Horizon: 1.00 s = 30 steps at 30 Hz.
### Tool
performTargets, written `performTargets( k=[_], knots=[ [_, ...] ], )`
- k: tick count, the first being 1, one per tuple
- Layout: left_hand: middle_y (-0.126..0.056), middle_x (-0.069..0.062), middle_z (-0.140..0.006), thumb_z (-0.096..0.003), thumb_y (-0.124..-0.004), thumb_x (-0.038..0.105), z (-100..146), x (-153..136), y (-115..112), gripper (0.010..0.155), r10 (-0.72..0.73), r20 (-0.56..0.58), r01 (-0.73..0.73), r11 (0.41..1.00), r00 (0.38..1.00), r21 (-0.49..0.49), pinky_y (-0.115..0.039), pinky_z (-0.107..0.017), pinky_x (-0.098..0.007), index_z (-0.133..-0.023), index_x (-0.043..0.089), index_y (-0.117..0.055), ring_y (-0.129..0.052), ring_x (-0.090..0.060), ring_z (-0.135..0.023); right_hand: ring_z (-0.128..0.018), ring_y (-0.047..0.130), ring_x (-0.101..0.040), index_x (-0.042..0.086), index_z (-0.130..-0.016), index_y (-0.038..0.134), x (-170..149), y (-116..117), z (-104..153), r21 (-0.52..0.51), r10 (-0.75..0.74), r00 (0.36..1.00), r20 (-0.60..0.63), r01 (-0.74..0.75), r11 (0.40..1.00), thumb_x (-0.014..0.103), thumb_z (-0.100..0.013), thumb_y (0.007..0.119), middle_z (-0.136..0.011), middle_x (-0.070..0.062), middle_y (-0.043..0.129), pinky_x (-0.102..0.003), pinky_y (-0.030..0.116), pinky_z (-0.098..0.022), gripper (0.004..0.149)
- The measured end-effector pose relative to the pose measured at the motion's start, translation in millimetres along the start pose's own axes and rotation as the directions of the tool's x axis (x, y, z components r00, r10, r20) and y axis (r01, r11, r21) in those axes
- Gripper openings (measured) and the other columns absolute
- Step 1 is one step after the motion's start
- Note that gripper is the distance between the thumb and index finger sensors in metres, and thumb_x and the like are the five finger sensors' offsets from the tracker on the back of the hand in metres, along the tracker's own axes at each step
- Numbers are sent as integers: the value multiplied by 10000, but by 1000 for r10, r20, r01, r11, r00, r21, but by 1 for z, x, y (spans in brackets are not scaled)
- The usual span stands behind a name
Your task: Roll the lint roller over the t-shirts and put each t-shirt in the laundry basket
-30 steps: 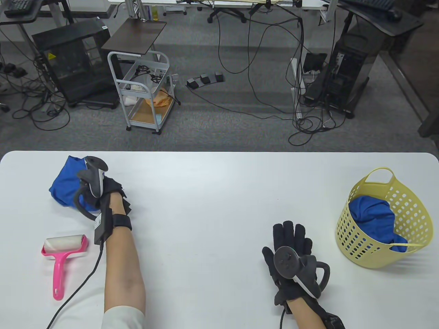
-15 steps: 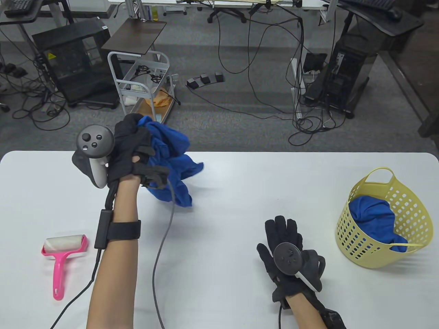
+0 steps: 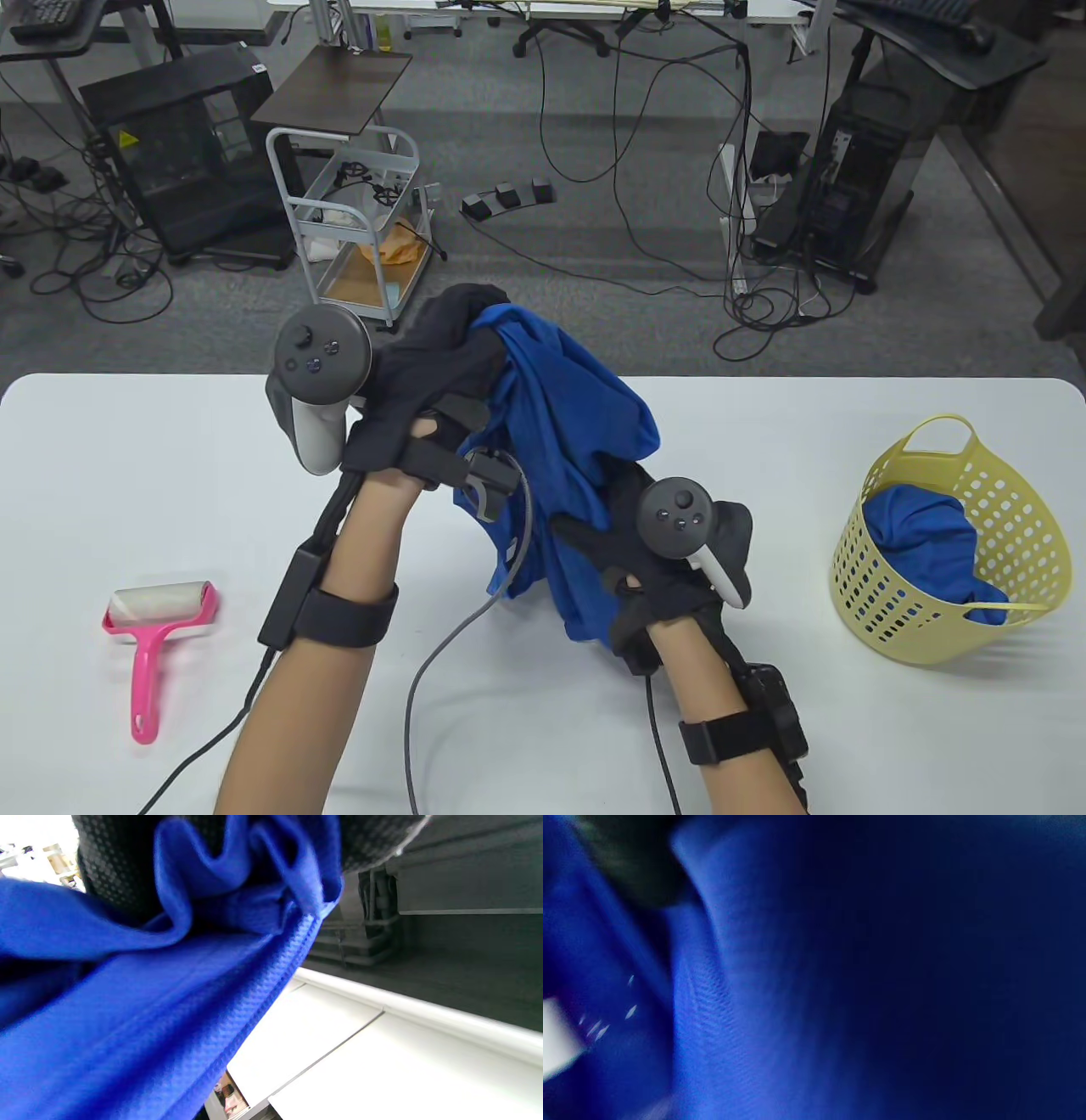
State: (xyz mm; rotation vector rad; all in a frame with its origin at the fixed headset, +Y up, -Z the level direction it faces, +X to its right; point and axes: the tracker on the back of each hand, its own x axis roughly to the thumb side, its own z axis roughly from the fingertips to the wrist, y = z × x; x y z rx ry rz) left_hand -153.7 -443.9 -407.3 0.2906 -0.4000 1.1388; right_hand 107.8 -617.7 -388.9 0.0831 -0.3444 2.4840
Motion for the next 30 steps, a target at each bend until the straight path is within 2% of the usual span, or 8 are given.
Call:
performTargets(
  k=[4, 7, 9, 12, 15, 19, 24, 30],
  knots=[
    [-576, -20, -883, -516, -691, 313, 5, -7, 28, 413, -249, -19, 250, 968, 968, 32, -836, -621, -436, -927, 278, -680, -878, -144, -550, -774, 911, -318, 326, -939, 699, -19, -39, -10, 7, -143, 988, -50, 143, 990, 486, -527, 683, -914, -1, 890, -467, 826, -526, 442],
    [-383, -154, -1065, -522, -708, 312, 6, -20, 39, 421, -331, -7, 330, 944, 944, -20, -825, -632, -427, -938, 265, -661, -875, -145, -557, -767, 893, -341, 313, -936, 715, -29, -79, -16, -35, -210, 974, -85, 208, 978, 488, -532, 692, -922, -28, 876, -435, 829, -486, 441],
    [-477, -160, -1074, -533, -702, 310, 9, -25, 35, 425, -362, -3, 361, 931, 932, -57, -813, -611, -442, -953, 299, -640, -881, -157, -566, -693, 930, -297, 322, -939, 701, -27, -95, -19, -58, -202, 976, -80, 197, 979, 494, -537, 678, -909, -16, 879, -374, 850, -429, 438],
    [-795, -71, -941, -537, -704, 300, 11, -27, 29, 425, -461, 34, 462, 885, 887, -55, -868, -494, -395, -956, 339, -642, -960, -126, -446, -570, 970, -241, 313, -939, 704, -22, -117, -23, -93, -166, 981, -99, 157, 983, 493, -540, 683, -832, 6, 919, -309, 867, -345, 438],
    [-872, -48, -845, -534, -730, 356, 12, -27, 28, 481, -494, 33, 496, 866, 869, -69, -907, -382, -332, -998, 341, -603, -965, -59, -295, -446, 997, -160, 297, -932, 708, -20, -130, -25, -113, -129, 986, -101, 118, 987, 487, -544, 685, -762, 29, 950, -228, 873, -247, 433],
    [-882, -74, -734, -536, -668, 393, 13, -32, 32, 514, -345, 47, 348, 921, 937, -173, -909, -343, -320, -1028, 265, -593, -923, -25, -226, -298, 988, -78, 276, -931, 719, -18, -151, -25, -130, -117, 988, -104, 103, 986, 467, -540, 718, -616, 84, 985, -152, 854, -140, 436],
    [-932, 18, -546, -512, -639, 542, 17, -37, 38, 518, -359, 62, 364, 913, 931, -182, -919, -263, -295, -1001, 373, -674, -891, 8, -132, -191, 955, -26, 268, -940, 717, -18, -162, -27, -132, -118, 987, -110, 103, 986, 471, -551, 722, -491, 118, 989, -113, 835, -72, 439],
    [-886, 62, -525, -414, -853, 625, 24, -47, 52, 665, -331, 74, 338, 892, 941, -302, -940, -291, -299, -995, 341, -697, -895, 17, -144, -125, 937, -4, 209, -917, 733, -37, -168, -29, -190, -156, 968, -199, 118, 975, 466, -566, 698, -403, 154, 977, -102, 827, -27, 436]
  ],
)
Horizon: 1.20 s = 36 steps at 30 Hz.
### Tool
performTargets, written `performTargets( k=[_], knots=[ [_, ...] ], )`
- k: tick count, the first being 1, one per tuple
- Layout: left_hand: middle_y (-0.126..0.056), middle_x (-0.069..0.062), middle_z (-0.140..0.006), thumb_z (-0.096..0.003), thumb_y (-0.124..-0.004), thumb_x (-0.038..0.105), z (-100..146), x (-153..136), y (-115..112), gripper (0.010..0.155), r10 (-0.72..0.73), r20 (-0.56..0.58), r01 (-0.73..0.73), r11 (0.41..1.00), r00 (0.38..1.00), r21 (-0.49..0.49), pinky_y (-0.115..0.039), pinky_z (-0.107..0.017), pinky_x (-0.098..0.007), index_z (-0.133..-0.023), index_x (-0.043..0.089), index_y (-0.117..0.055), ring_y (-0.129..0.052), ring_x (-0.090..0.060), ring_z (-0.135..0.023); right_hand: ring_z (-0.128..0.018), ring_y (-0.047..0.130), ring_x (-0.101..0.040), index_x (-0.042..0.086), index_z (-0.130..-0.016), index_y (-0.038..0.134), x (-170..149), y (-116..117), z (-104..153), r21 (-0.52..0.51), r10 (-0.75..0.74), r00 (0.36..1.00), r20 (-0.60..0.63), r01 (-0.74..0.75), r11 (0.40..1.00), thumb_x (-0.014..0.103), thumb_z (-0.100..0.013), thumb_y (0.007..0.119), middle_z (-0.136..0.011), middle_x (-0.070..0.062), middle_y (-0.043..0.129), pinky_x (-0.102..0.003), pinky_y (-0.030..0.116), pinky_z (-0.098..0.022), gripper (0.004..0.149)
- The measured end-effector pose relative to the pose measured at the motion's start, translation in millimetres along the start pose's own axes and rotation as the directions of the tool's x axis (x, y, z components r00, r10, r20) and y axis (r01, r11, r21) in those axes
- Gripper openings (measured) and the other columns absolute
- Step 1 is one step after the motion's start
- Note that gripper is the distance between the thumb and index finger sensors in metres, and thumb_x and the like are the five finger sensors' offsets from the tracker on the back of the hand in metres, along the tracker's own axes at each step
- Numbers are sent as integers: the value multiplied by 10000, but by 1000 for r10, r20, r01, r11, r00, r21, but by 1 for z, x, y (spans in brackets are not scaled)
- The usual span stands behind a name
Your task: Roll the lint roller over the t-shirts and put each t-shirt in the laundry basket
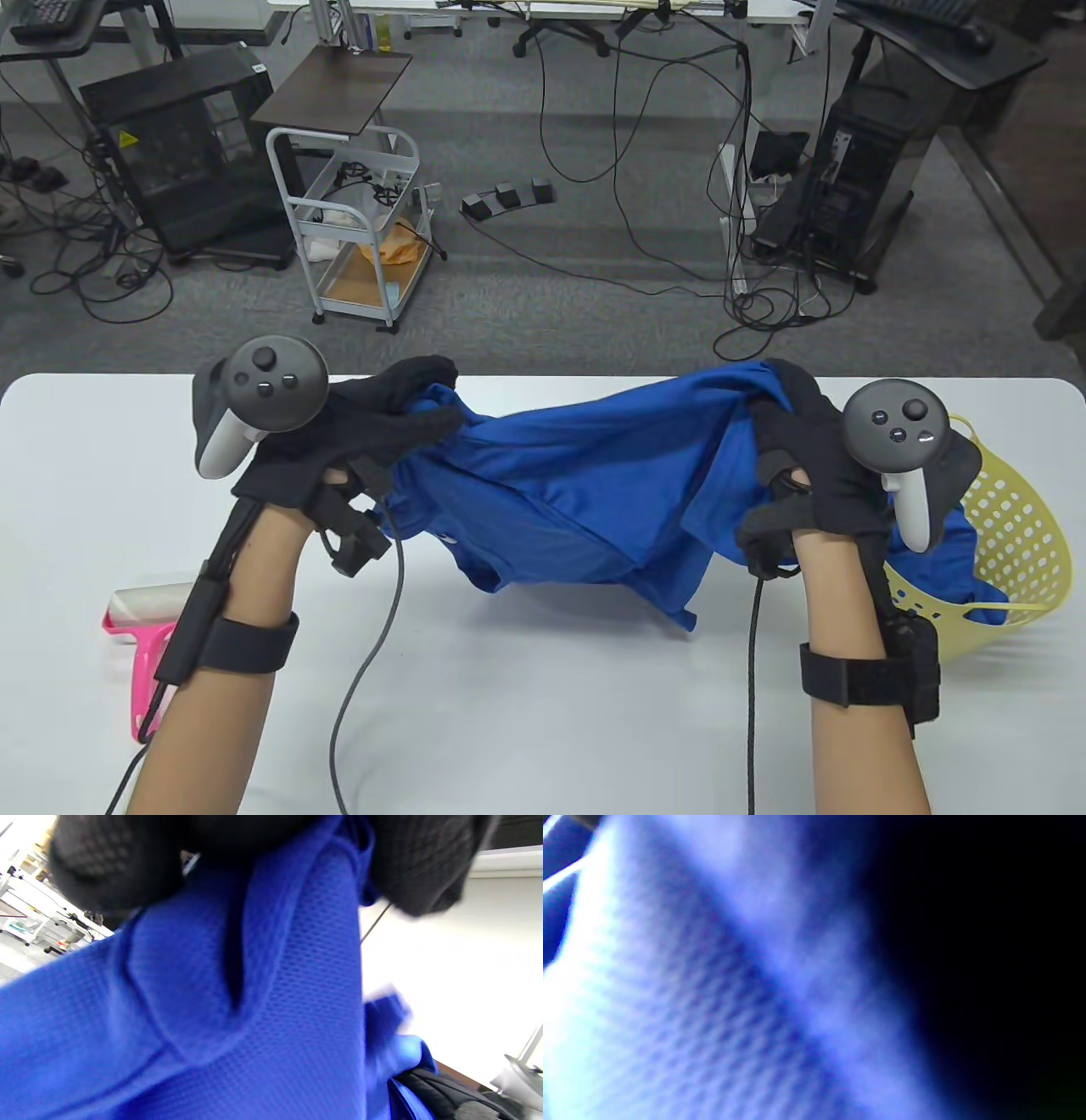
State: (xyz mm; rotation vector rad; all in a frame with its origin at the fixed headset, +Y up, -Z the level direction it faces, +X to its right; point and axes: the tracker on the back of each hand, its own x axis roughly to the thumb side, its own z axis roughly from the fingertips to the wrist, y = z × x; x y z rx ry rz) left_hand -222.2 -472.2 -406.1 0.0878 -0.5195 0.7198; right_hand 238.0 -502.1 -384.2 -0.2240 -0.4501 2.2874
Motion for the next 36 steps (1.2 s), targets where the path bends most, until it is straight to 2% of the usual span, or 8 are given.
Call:
performTargets(
  k=[6, 8, 14, 18, 22, 25, 30, 36],
  knots=[
    [-855, 43, -614, -445, -925, 467, 8, 1, 5, 643, -267, -56, 266, 963, 962, -35, -955, -426, -347, -1015, 303, -677, -927, -7, -221, -127, 959, -15, 219, -910, 740, -12, -4, 1, -40, -38, 999, -8, 37, 999, 482, -566, 685, -397, 160, 985, -114, 844, -31, 436],
    [-863, 60, -634, -470, -864, 496, 12, -1, 9, 506, -300, -79, 308, 944, 951, 117, -963, -411, -341, -948, 359, -773, -965, 3, -245, -181, 1000, -60, 233, -914, 738, -14, -1, 3, -34, -10, 1000, -4, 9, 999, 482, -564, 687, -460, 129, 1012, -153, 873, -74, 433],
    [-861, 15, -860, -470, -819, 464, 21, -4, 27, 471, -162, -106, 187, 936, 981, 299, -971, -271, -278, -930, 390, -750, -1029, 14, -180, -427, 1014, -170, 283, -916, 758, -11, -1, 13, -47, 96, 992, 77, -93, 995, 495, -550, 710, -736, 24, 975, -228, 889, -217, 426],
    [-831, -33, -914, -476, -819, 434, 30, -7, 51, 471, -19, -95, 54, 925, 995, 377, -973, -132, -207, -937, 383, -735, -1087, 10, -158, -697, 823, -277, 320, -912, 778, 12, -16, 18, -26, 128, 975, 182, -126, 992, 514, -543, 717, -944, -32, 742, -285, 842, -384, 422],
    [-815, -86, -922, -497, -827, 398, 33, -11, 67, 469, 187, -39, -151, 885, 982, 439, -984, -117, -209, -949, 339, -718, -1104, -4, -156, -561, 846, -191, 338, -912, 777, 42, -24, 18, 2, 202, 949, 243, -209, 978, 528, -540, 717, -777, 54, 803, -232, 834, -320, 423],
    [-811, -91, -924, -504, -824, 391, 28, -22, 71, 467, 242, -44, -197, 869, 969, 454, -1018, -181, -229, -952, 333, -710, -1154, -46, -286, -453, 876, -143, 347, -909, 777, 54, -16, 7, -13, 261, 932, 252, -266, 964, 534, -531, 721, -695, 95, 854, -168, 821, -223, 426],
    [-753, -77, -964, -512, -795, 388, 1, -54, 66, 468, 323, -83, -257, 862, 943, 437, -955, -538, -395, -958, 314, -678, -1054, -250, -749, -296, 944, -54, 372, -924, 746, 47, 26, -43, -3, 282, 945, 167, -286, 958, 468, -500, 744, -732, 109, 933, -109, 824, -105, 435],
    [-584, -30, -1063, -510, -761, 398, -24, -75, 66, 461, 414, 54, -391, 797, 908, 461, -688, -743, -453, -949, 324, -643, -783, -287, -995, -705, 1012, -163, 395, -952, 666, 48, 58, -72, -112, 146, 977, 153, -129, 985, 322, -527, 752, -942, 61, 859, -233, 963, -470, 439]
  ],
)
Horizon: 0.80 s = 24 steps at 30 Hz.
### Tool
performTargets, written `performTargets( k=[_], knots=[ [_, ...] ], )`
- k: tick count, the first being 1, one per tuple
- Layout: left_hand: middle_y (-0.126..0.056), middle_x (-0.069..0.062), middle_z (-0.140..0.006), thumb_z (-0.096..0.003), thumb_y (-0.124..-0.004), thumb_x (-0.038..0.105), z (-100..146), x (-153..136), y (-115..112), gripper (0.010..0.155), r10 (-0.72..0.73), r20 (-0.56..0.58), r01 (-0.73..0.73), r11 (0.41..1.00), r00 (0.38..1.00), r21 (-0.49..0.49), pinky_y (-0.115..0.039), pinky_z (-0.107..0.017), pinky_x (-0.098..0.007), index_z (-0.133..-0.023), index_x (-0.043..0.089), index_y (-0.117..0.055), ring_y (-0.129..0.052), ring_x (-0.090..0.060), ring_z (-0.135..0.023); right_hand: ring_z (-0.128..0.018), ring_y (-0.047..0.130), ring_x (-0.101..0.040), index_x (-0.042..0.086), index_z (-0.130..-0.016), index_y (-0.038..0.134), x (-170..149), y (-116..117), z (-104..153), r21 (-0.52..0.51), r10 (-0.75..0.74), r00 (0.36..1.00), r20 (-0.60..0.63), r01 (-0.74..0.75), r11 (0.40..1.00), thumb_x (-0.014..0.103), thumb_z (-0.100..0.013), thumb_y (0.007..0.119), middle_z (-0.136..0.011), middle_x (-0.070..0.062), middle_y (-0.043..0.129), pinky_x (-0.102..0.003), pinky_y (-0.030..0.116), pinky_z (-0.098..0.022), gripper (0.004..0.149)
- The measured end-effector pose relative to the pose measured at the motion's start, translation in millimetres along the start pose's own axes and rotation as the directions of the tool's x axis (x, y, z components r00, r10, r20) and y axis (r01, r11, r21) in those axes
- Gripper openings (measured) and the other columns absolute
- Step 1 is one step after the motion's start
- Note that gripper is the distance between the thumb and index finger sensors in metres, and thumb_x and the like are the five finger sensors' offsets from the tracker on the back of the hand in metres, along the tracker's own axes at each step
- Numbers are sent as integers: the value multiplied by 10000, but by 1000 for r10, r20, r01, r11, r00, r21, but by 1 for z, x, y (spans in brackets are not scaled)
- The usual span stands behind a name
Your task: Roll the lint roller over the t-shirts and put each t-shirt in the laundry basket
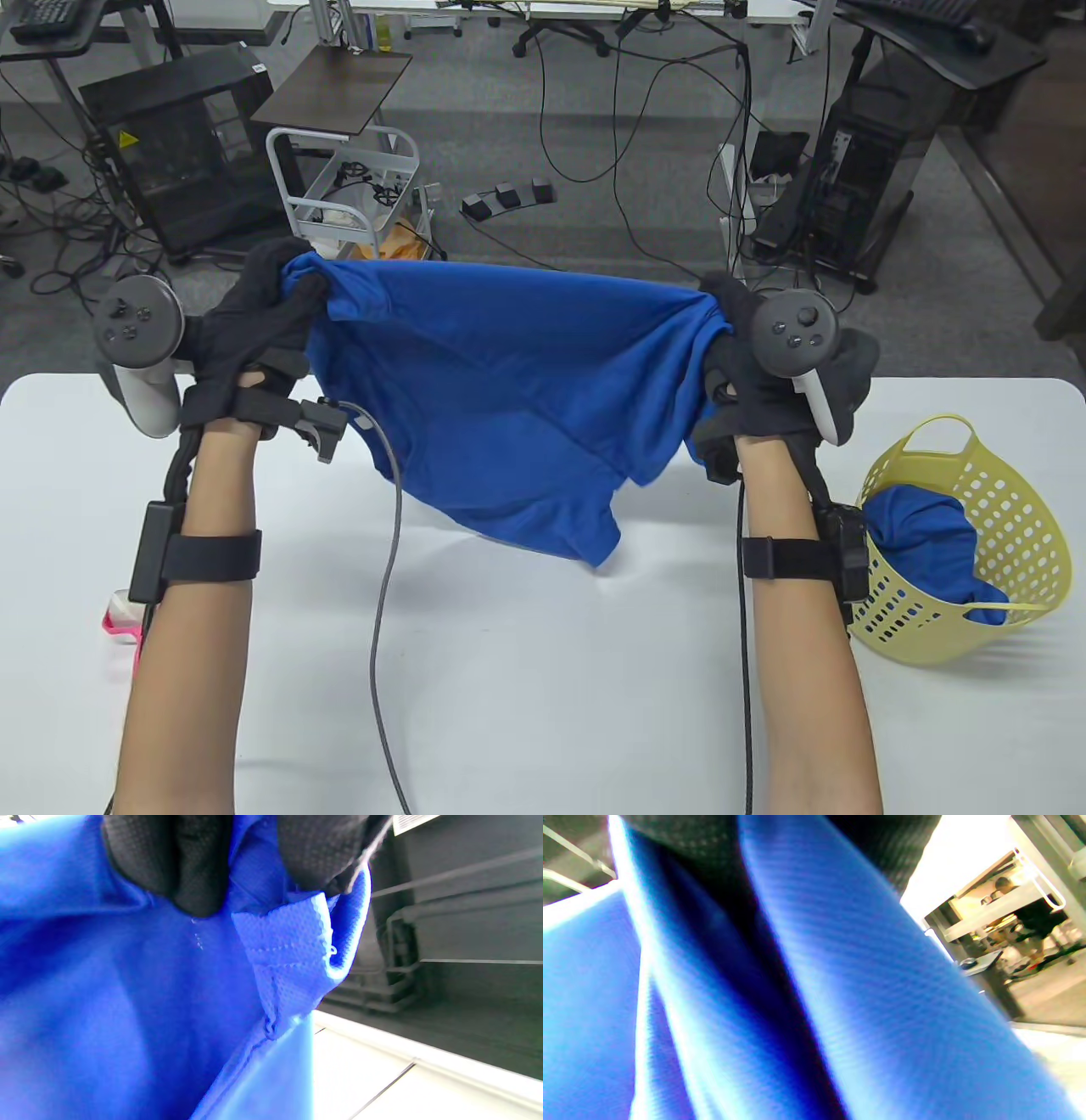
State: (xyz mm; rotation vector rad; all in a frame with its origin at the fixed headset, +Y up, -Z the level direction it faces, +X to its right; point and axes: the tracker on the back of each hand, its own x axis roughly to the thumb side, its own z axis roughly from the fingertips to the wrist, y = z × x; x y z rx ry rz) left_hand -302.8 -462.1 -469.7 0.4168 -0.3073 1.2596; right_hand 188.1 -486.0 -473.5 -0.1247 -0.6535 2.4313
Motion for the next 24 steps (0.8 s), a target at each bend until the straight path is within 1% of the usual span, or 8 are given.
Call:
performTargets(
  k=[5, 8, 10, 13, 15, 17, 21, 24],
  knots=[
    [-514, 18, -1101, -513, -744, 426, 11, 22, 11, 460, 4, 134, 2, 999, 991, -43, -546, -801, -457, -951, 359, -623, -658, -261, -1068, -866, 904, -206, 395, -973, 632, -4, -3, -1, 6, -151, 987, 52, 151, 989, 335, -551, 731, -1022, 69, 780, -300, 886, -628, 438],
    [-499, 58, -1120, -515, -745, 454, 34, 26, 15, 458, -139, 156, 157, 981, 978, -112, -416, -822, -495, -953, 377, -634, -559, -268, -1104, -882, 876, -246, 380, -964, 662, -16, 2, 2, 10, -156, 987, 48, 156, 988, 339, -541, 746, -1028, 42, 776, -346, 860, -637, 433],
    [-539, 59, -1115, -516, -759, 467, 57, 20, 13, 454, -266, 155, 292, 939, 952, -182, -399, -822, -504, -948, 363, -663, -565, -274, -1107, -886, 857, -267, 379, -951, 686, -31, 15, 4, 83, -85, 995, 60, 80, 993, 337, -529, 754, -1033, 24, 769, -372, 842, -635, 429],
    [-689, 34, -1062, -508, -791, 500, 100, -4, -4, 454, -490, 118, 494, 779, 864, -385, -530, -800, -539, -931, 345, -737, -780, -292, -1004, -913, 808, -290, 384, -938, 700, -58, 48, 12, 196, 48, 996, 76, -62, 979, 337, -517, 762, -1050, 8, 743, -406, 801, -646, 428],
    [-688, 71, -1081, -508, -789, 523, 136, -36, -24, 461, -689, 90, 598, 548, 719, -585, -563, -794, -552, -942, 376, -734, -812, -276, -995, -940, 760, -309, 389, -937, 701, -81, 81, 22, 314, 181, 979, 93, -201, 928, 352, -509, 764, -1078, -14, 698, -435, 770, -653, 434],
    [-687, 88, -1090, -507, -775, 556, 161, -69, -44, 483, -757, 81, 550, 392, 649, -737, -627, -776, -533, -960, 399, -717, -867, -249, -958, -962, 721, -317, 400, -938, 692, -97, 106, 33, 379, 283, 954, 103, -300, 875, 356, -505, 762, -1099, -15, 663, -467, 742, -664, 441],
    [-552, 25, -1154, -489, -781, 586, 203, -137, -85, 627, -831, -46, 268, 230, 554, -936, -655, -756, -519, -1055, 379, -608, -888, -255, -921, -990, 665, -324, 390, -973, 631, -126, 152, 60, 478, 490, 858, 151, -498, 724, 326, -493, 778, -1117, -13, 614, -512, 709, -674, 506],
    [-534, -26, -1147, -475, -804, 577, 208, -153, -92, 694, -862, -44, 253, 197, 505, -947, -730, -705, -470, -1083, 352, -555, -968, -182, -787, -1024, 579, -330, 379, -1025, 488, -134, 158, 75, 540, 629, 744, 223, -632, 556, 236, -485, 786, -1155, -15, 505, -527, 665, -703, 633]
  ],
)
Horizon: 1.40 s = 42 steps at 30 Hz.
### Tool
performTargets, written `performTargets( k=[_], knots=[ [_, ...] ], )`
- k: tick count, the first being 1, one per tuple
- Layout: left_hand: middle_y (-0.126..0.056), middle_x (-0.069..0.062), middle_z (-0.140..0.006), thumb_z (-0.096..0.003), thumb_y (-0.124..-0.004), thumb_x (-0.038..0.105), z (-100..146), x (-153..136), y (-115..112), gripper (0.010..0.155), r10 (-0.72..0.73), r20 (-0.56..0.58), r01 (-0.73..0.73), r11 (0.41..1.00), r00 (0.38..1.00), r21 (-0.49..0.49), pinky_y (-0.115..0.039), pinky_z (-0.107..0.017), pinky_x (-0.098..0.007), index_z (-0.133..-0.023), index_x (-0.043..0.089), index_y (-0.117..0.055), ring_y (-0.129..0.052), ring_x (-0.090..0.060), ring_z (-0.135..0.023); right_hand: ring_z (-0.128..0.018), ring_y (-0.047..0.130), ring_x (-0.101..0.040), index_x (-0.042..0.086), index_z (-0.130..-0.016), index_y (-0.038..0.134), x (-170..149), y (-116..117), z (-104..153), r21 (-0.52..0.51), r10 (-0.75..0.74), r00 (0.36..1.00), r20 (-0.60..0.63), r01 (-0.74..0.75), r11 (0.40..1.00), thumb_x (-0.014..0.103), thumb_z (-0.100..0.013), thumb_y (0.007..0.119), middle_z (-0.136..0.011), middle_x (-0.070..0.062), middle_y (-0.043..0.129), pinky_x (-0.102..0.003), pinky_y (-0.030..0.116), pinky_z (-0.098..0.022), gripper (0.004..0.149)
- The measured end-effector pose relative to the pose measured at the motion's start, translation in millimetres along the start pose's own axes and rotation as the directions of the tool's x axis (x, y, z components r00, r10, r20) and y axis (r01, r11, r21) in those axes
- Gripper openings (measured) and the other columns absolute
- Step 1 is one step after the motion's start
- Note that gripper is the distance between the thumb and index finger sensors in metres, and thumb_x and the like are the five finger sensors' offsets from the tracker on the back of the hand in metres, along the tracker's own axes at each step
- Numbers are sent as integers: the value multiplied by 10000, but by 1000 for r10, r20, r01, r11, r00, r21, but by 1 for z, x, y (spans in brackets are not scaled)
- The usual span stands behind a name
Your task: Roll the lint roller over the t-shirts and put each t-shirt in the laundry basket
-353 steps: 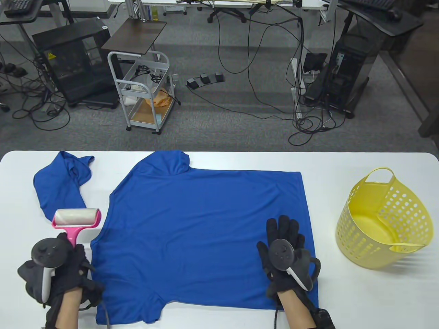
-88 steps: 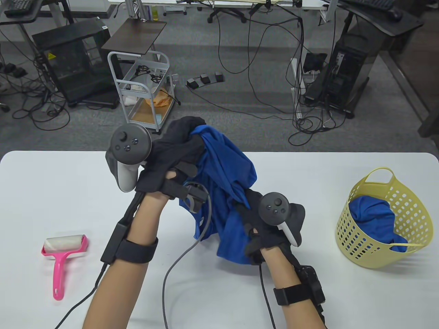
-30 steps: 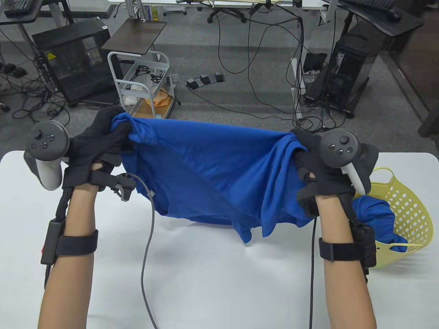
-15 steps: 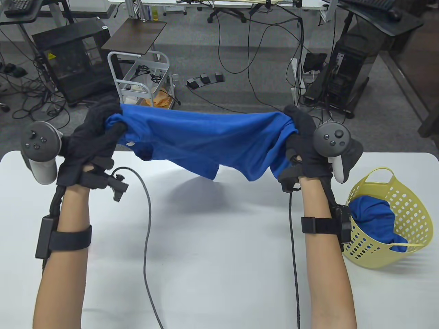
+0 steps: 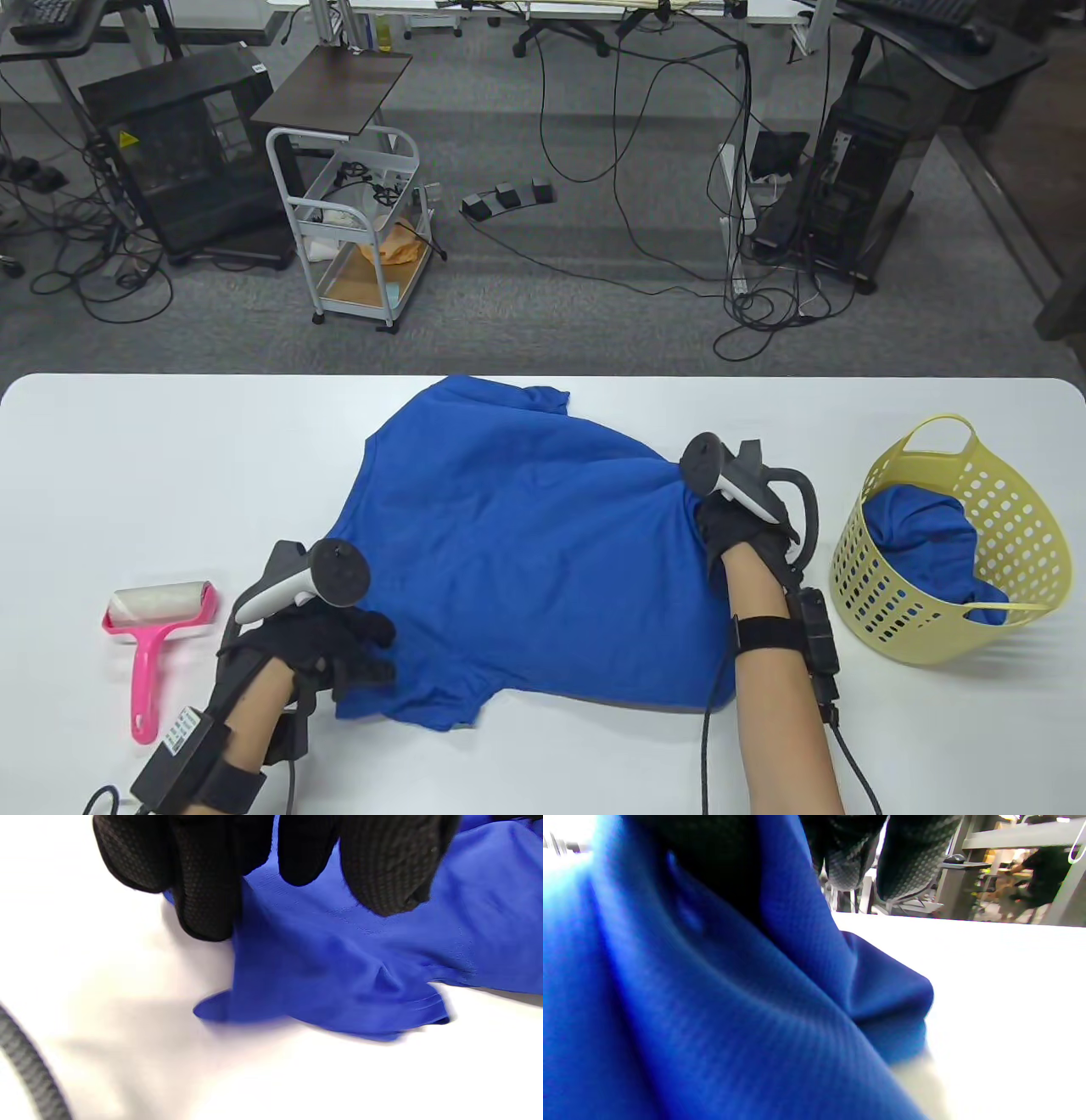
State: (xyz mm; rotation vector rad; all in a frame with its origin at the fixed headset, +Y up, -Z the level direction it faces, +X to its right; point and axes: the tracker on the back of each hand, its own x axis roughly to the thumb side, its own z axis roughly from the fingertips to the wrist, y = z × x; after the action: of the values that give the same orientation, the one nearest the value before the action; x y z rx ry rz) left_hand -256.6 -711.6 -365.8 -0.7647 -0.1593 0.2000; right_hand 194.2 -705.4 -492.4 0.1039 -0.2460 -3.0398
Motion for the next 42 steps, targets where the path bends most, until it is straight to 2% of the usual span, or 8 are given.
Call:
performTargets(
  k=[5, 9, 16, 19, 27, 33, 37, 42],
  knots=[
    [-587, -31, -1119, -523, -776, 502, -4, 9, 29, 614, 71, 36, -76, 988, 997, 134, -738, -686, -463, -1075, 330, -571, -978, -169, -733, -1039, 538, -324, 360, -1027, 487, -10, -27, 39, -80, 82, 997, 6, -81, 993, 165, -497, 761, -1167, -4, 469, -528, 633, -720, 627],
    [-346, 12, -1185, -514, -775, 493, -39, 17, 31, 731, 21, -7, -19, 963, 1000, 270, -546, -780, -580, -1118, 372, -381, -579, -361, -1106, -1039, 545, -329, 340, -1039, 471, -13, -45, 78, -106, 53, 999, 11, -51, 993, 171, -508, 753, -1171, -16, 464, -528, 631, -723, 624],
    [-99, 59, -1160, -470, -692, 607, -86, 6, 1, 811, -49, -142, 69, 987, 989, 144, -340, -794, -609, -1090, 470, -187, -141, -368, -1107, -1021, 590, -335, 337, -1056, 437, -24, -23, 86, -57, 148, 988, -54, -151, 987, 356, -489, 817, -1170, -39, 474, -502, 661, -713, 683],
    [-118, 80, -1162, -465, -710, 612, -85, 2, 1, 807, -20, -157, 41, 990, 987, 133, -340, -800, -597, -1088, 480, -214, -137, -322, -1113, -1029, 567, -335, 334, -1062, 411, -26, -22, 92, -36, 199, 978, -65, -201, 979, 392, -478, 825, -1176, -41, 450, -507, 647, -719, 718],
    [-102, 92, -1160, -462, -694, 623, -83, 3, 1, 803, -33, -176, 56, 990, 984, 131, -345, -804, -587, -1082, 493, -201, -137, -305, -1113, -1030, 570, -330, 324, -1058, 436, -19, -45, 141, -193, 217, 973, -77, -228, 954, 315, -489, 816, -1173, -31, 463, -504, 645, -723, 684],
    [-95, 100, -1159, -460, -682, 627, -82, 3, 0, 799, -37, -185, 62, 989, 982, 134, -344, -805, -581, -1080, 497, -196, -137, -300, -1112, -1028, 581, -350, 312, -1061, 484, -1, -33, 186, -292, 58, 997, 49, -41, 956, 317, -530, 749, -1177, -50, 486, -525, 646, -717, 594],
    [-94, 108, -1157, -457, -682, 631, -82, 3, 0, 797, -33, -192, 60, 989, 981, 132, -342, -807, -573, -1075, 508, -195, -136, -288, -1111, -1035, 539, -396, 313, -1078, 459, 18, 26, 165, 1, 17, 995, 99, -18, 1000, 506, -511, 720, -1196, -97, 429, -564, 626, -711, 654],
    [-89, 102, -1154, -450, -669, 649, -78, 2, -2, 810, -32, -247, 65, 990, 969, 125, -362, -810, -560, -1074, 505, -174, -151, -280, -1108, -1052, 383, -455, 346, -1092, 334, 4, 82, 141, 289, 82, 996, 34, -89, 953, 638, -472, 631, -1198, -116, 227, -643, 561, -705, 747]
  ],
)
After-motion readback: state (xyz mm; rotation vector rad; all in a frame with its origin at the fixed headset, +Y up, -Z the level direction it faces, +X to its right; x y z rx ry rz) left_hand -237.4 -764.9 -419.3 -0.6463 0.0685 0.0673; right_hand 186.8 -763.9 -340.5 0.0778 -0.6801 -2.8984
